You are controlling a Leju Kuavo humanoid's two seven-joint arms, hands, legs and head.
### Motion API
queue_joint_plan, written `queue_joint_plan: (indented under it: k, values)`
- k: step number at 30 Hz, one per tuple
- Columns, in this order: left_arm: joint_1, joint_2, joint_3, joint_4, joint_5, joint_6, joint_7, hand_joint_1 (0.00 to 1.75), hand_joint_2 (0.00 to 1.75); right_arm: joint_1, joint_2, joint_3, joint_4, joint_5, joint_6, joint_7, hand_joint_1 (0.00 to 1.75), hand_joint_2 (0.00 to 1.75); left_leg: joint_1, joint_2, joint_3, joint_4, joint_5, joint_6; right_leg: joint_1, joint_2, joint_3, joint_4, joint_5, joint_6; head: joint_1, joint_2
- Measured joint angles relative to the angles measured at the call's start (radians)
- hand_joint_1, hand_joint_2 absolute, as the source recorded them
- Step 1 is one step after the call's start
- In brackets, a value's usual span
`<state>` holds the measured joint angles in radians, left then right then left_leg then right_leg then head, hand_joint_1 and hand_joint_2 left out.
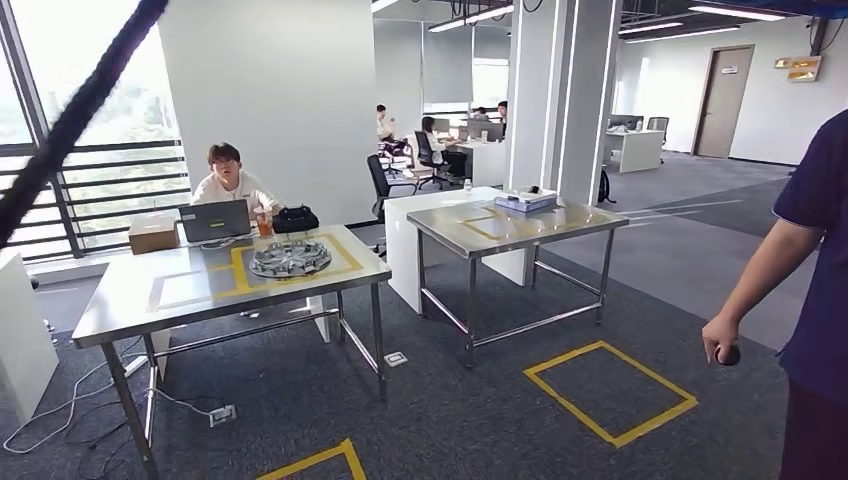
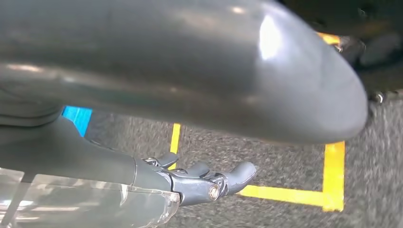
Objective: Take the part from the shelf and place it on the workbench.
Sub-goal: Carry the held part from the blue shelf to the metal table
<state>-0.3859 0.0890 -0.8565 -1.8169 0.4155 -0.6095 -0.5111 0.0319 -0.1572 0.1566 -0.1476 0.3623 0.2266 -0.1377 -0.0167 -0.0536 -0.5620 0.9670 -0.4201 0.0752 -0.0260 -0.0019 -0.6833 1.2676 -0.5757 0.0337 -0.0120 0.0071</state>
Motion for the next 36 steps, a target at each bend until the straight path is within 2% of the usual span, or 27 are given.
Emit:
queue_joint_plan:
  k: [2,3,4,6,7,8,10,11,12,14,15,16,17,18,20,21,23,24,25,27,29,30,31,33,34,35,36]
  values:
    - [-0.003,0.001,0.000,0.006,0.000,-0.004,-0.001,1.31,1.75,0.001,-0.001,0.000,0.000,0.000,0.005,-0.002,0.00,0.00,0.012,-0.031,-0.001,0.018,-0.012,-0.020,-0.017,0.016,0.047,-0.123,0.067,0.036,0.000,0.000]
    - [-0.003,0.002,-0.001,0.006,0.000,-0.005,-0.001,1.31,1.75,0.001,0.001,0.000,0.001,0.000,0.007,-0.004,0.00,0.00,0.015,-0.045,-0.006,0.032,-0.022,-0.032,-0.023,0.035,0.072,-0.184,0.093,0.047,0.002,0.000]
    - [-0.003,0.002,-0.001,0.006,-0.001,-0.005,0.000,1.31,1.75,0.001,0.000,0.000,0.002,0.000,0.008,-0.007,0.00,0.00,0.017,-0.056,-0.013,0.046,-0.030,-0.042,-0.027,0.051,0.090,-0.222,0.107,0.047,0.003,-0.001]
    - [-0.004,0.003,-0.002,0.007,-0.001,-0.005,0.002,1.31,1.75,-0.001,0.000,0.001,0.004,-0.001,0.008,-0.010,0.00,0.00,0.017,-0.074,-0.025,0.061,-0.039,-0.053,-0.024,0.062,0.095,-0.229,0.103,0.027,0.002,-0.001]
    - [-0.005,0.004,-0.003,0.008,0.000,-0.005,0.001,1.31,1.75,-0.003,-0.001,0.001,0.004,-0.001,0.008,-0.011,0.00,0.00,0.020,-0.081,-0.028,0.063,-0.041,-0.055,-0.024,0.051,0.097,-0.227,0.100,0.014,-0.001,0.000]
    - [-0.007,0.006,-0.003,0.009,0.001,-0.005,0.000,1.31,1.75,-0.004,-0.001,0.001,0.004,0.000,0.007,-0.012,0.00,0.00,0.021,-0.072,-0.031,0.068,-0.043,-0.058,-0.023,0.041,0.099,-0.228,0.098,0.007,-0.001,0.000]
    - [-0.012,0.008,-0.002,0.010,0.003,-0.007,-0.004,1.31,1.75,-0.002,-0.001,0.001,0.004,0.000,0.006,-0.012,0.00,0.00,0.022,-0.017,-0.058,0.121,-0.068,-0.066,-0.020,0.021,0.108,-0.230,0.094,-0.008,-0.005,0.000]
    - [-0.014,0.009,-0.002,0.011,0.003,-0.008,-0.006,1.31,1.75,0.000,-0.001,0.001,0.004,0.000,0.004,-0.012,0.00,0.00,0.021,0.017,-0.085,0.173,-0.089,-0.069,-0.016,0.011,0.111,-0.231,0.091,-0.014,-0.007,0.000]
    - [-0.015,0.009,-0.002,0.012,0.004,-0.009,-0.007,1.31,1.75,0.001,-0.002,0.001,0.005,0.000,0.003,-0.012,0.00,0.00,0.022,0.039,-0.123,0.241,-0.115,-0.071,-0.012,-0.001,0.114,-0.231,0.087,-0.020,-0.008,0.000]
    - [-0.015,0.009,-0.003,0.016,0.005,-0.014,-0.010,1.31,1.75,0.002,-0.004,0.001,0.006,-0.001,-0.001,-0.012,0.00,0.00,0.023,0.051,-0.190,0.341,-0.138,-0.069,-0.003,-0.026,0.118,-0.230,0.080,-0.026,-0.008,0.000]
    - [-0.014,0.010,-0.003,0.018,0.006,-0.016,-0.011,1.31,1.75,0.002,-0.004,0.001,0.006,-0.002,-0.002,-0.012,0.00,0.00,0.021,0.053,-0.201,0.348,-0.125,-0.063,0.002,-0.039,0.122,-0.231,0.076,-0.028,-0.009,0.000]
    - [-0.014,0.010,-0.003,0.019,0.007,-0.017,-0.012,1.31,1.75,0.002,-0.005,0.001,0.006,-0.003,-0.003,-0.012,0.00,0.00,0.016,0.057,-0.189,0.310,-0.093,-0.052,0.009,-0.051,0.128,-0.231,0.072,-0.030,-0.009,0.000]
    - [-0.014,0.010,-0.002,0.019,0.008,-0.018,-0.013,1.31,1.75,0.001,-0.005,0.001,0.007,-0.004,-0.003,-0.012,0.00,0.00,0.007,0.071,-0.159,0.243,-0.054,-0.034,0.015,-0.063,0.136,-0.234,0.067,-0.033,-0.009,0.000]
    - [-0.014,0.009,-0.002,0.018,0.010,-0.019,-0.013,1.31,1.75,0.001,0.000,0.001,0.007,-0.005,-0.003,-0.012,0.00,0.00,-0.007,0.100,-0.125,0.176,-0.027,-0.012,0.020,-0.075,0.145,-0.237,0.063,-0.034,-0.007,0.000]
    - [-0.011,0.008,-0.002,0.012,0.012,-0.018,-0.011,1.31,1.75,0.001,0.004,0.001,0.010,-0.008,-0.004,-0.016,0.00,0.00,-0.031,0.150,-0.080,0.088,-0.010,0.021,0.026,-0.097,0.157,-0.246,0.057,-0.033,-0.005,-0.001]
    - [-0.008,0.007,-0.001,0.007,0.013,-0.017,-0.009,1.31,1.75,0.001,0.004,0.001,0.011,-0.010,-0.006,-0.020,0.00,0.00,-0.037,0.157,-0.074,0.076,-0.017,0.026,0.026,-0.111,0.161,-0.250,0.054,-0.029,-0.005,-0.001]
    - [0.003,0.007,0.002,-0.004,0.014,-0.016,-0.004,1.31,1.75,-0.003,0.002,0.000,0.013,-0.020,-0.010,-0.029,0.00,0.00,-0.035,0.129,-0.059,0.050,-0.011,0.025,0.026,-0.130,0.171,-0.259,0.051,-0.024,-0.006,0.000]
    - [0.007,0.007,0.003,-0.008,0.014,-0.017,-0.002,1.31,1.75,-0.005,0.000,0.000,0.015,-0.028,-0.011,-0.032,0.00,0.00,-0.029,0.117,-0.044,0.031,-0.005,0.024,0.027,-0.115,0.172,-0.252,0.045,-0.023,-0.006,0.000]
    - [0.008,0.007,0.004,-0.010,0.014,-0.018,0.000,1.31,1.75,-0.007,0.001,-0.001,0.017,-0.036,-0.012,-0.032,0.00,0.00,-0.022,0.106,-0.029,0.013,0.003,0.023,0.027,-0.087,0.162,-0.226,0.034,-0.023,-0.006,0.000]
    - [0.003,0.006,0.005,-0.009,0.013,-0.022,-0.001,1.31,1.75,-0.009,-0.002,-0.003,0.025,-0.044,-0.015,-0.031,0.00,0.00,-0.013,0.087,-0.013,-0.003,0.010,0.018,0.021,-0.020,0.099,-0.112,-0.005,-0.023,-0.003,-0.001]
    - [0.000,0.006,0.005,0.000,0.012,-0.028,-0.004,1.31,1.75,-0.008,-0.006,-0.003,0.033,-0.047,-0.021,-0.031,0.00,0.00,-0.009,0.067,-0.011,-0.002,0.006,0.009,0.013,-0.001,0.021,-0.001,-0.030,-0.014,0.000,0.000]
    - [0.000,0.006,0.005,0.005,0.010,-0.032,-0.005,1.31,1.75,-0.008,-0.008,-0.003,0.035,-0.048,-0.024,-0.032,0.00,0.00,-0.006,0.057,-0.009,0.000,0.003,0.004,0.008,0.000,0.002,0.008,-0.019,-0.002,-0.001,0.000]
    - [0.000,0.006,0.005,0.009,0.005,-0.035,-0.006,1.31,1.75,-0.007,-0.010,-0.003,0.037,-0.049,-0.026,-0.034,0.00,0.00,-0.002,0.049,-0.006,0.005,-0.003,-0.003,0.002,0.000,0.003,-0.023,0.011,0.013,0.000,0.000]
    - [-0.001,0.007,0.005,0.014,-0.011,-0.037,-0.007,1.31,1.75,-0.007,-0.010,-0.003,0.041,-0.053,-0.027,-0.039,0.00,0.00,0.005,0.038,-0.003,0.025,-0.022,-0.023,-0.010,0.000,0.045,-0.152,0.089,0.042,0.000,0.000]
    - [-0.002,0.007,0.005,0.016,-0.020,-0.036,-0.006,1.31,1.75,-0.007,-0.009,-0.003,0.043,-0.055,-0.028,-0.042,0.00,0.00,0.005,0.036,-0.005,0.039,-0.033,-0.032,-0.012,0.000,0.064,-0.202,0.114,0.045,0.001,0.000]
    - [-0.004,0.007,0.005,0.017,-0.029,-0.036,-0.006,1.31,1.75,-0.009,-0.009,-0.003,0.045,-0.057,-0.029,-0.045,0.00,0.00,0.005,0.034,-0.009,0.050,-0.042,-0.039,-0.013,0.001,0.075,-0.229,0.125,0.038,0.001,0.000]
    - [-0.006,0.008,0.005,0.019,-0.035,-0.035,-0.005,1.31,1.75,-0.010,-0.008,-0.003,0.047,-0.059,-0.030,-0.047,0.00,0.00,0.003,0.034,-0.012,0.056,-0.047,-0.043,-0.011,0.001,0.076,-0.231,0.124,0.026,0.000,0.000]
